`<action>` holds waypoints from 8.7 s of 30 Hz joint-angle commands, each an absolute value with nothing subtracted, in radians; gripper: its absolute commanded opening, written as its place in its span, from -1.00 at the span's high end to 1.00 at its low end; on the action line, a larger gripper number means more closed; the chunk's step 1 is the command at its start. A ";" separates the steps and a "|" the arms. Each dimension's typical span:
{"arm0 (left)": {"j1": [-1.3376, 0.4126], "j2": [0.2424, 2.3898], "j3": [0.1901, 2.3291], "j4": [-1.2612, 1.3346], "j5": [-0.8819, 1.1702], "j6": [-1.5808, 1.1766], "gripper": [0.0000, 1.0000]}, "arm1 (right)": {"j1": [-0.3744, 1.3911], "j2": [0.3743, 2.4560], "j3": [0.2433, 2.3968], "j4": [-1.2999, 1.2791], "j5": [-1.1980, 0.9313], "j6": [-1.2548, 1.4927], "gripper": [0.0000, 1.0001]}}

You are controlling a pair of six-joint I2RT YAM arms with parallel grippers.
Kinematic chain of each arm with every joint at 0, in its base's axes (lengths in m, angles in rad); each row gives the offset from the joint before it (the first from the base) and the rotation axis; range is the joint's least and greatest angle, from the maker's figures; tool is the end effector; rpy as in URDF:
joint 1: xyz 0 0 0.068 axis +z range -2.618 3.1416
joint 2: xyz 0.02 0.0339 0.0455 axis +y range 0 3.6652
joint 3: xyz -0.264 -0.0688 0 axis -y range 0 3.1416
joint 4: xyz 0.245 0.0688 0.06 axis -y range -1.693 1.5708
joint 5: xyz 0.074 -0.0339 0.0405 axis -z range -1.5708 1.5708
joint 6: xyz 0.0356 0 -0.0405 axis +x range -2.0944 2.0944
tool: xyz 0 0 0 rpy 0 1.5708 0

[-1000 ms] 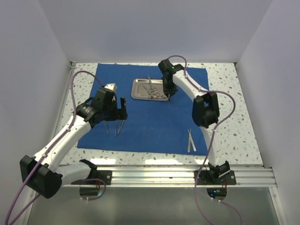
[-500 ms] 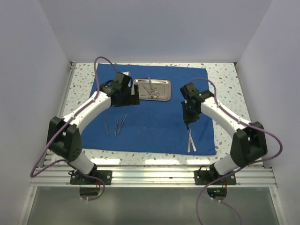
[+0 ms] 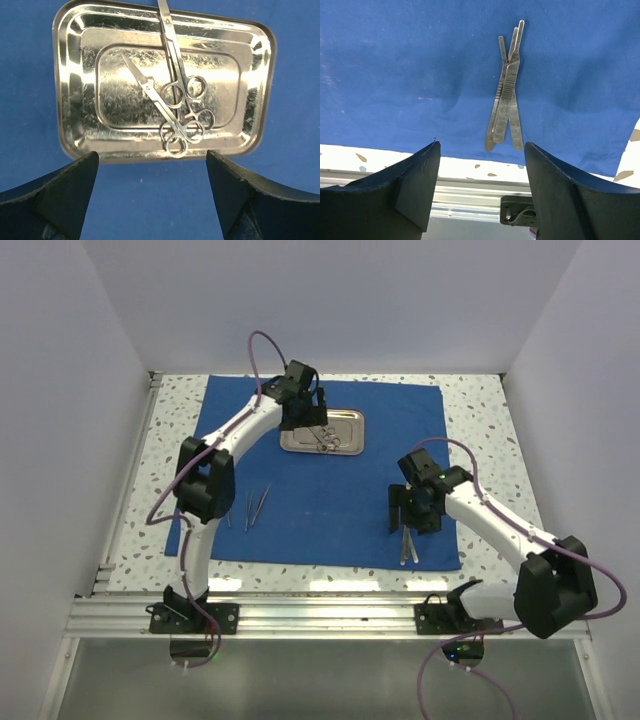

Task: Open and lay out the surgical kit
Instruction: Place the medical item in the surgical kit, then pick up the medical item from the container, then place the medical item in the surgical kit, then pick up the medical item from the container, then place the medical item in the surgical kit, then pick up the medical item from the container.

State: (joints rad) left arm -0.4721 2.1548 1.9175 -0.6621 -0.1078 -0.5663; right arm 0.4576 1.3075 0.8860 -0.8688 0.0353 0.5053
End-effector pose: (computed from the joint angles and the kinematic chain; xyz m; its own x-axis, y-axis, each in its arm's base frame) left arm 0.4344 -0.2175 0.2488 -0.7990 -0.1909 -0.5702 -0.0429 0.9639 -0.2627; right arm 0.2066 0.1004 0.2176 -0.9638 0.0646 -0.2586 0.0386 0.9938 0.1043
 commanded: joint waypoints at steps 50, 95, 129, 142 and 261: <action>-0.494 2.645 2.332 -0.474 -0.288 -0.552 0.94 | 0.457 1.111 0.907 -0.999 0.091 0.577 -0.43; -0.845 1.864 1.287 -0.436 -0.206 -0.874 0.29 | 0.460 1.062 0.854 -0.943 -0.021 0.523 -0.37; -0.457 2.497 2.230 -0.448 -0.152 -0.414 -0.39 | 0.459 1.219 0.897 -0.951 0.077 0.572 -0.36; -0.459 2.664 2.344 -0.416 -0.202 -0.345 -0.16 | 0.459 1.327 0.902 -0.923 0.044 0.554 -0.35; -0.505 2.299 1.930 -0.618 -0.304 -0.414 -0.14 | 0.459 1.167 0.848 -0.950 -0.005 0.565 -0.33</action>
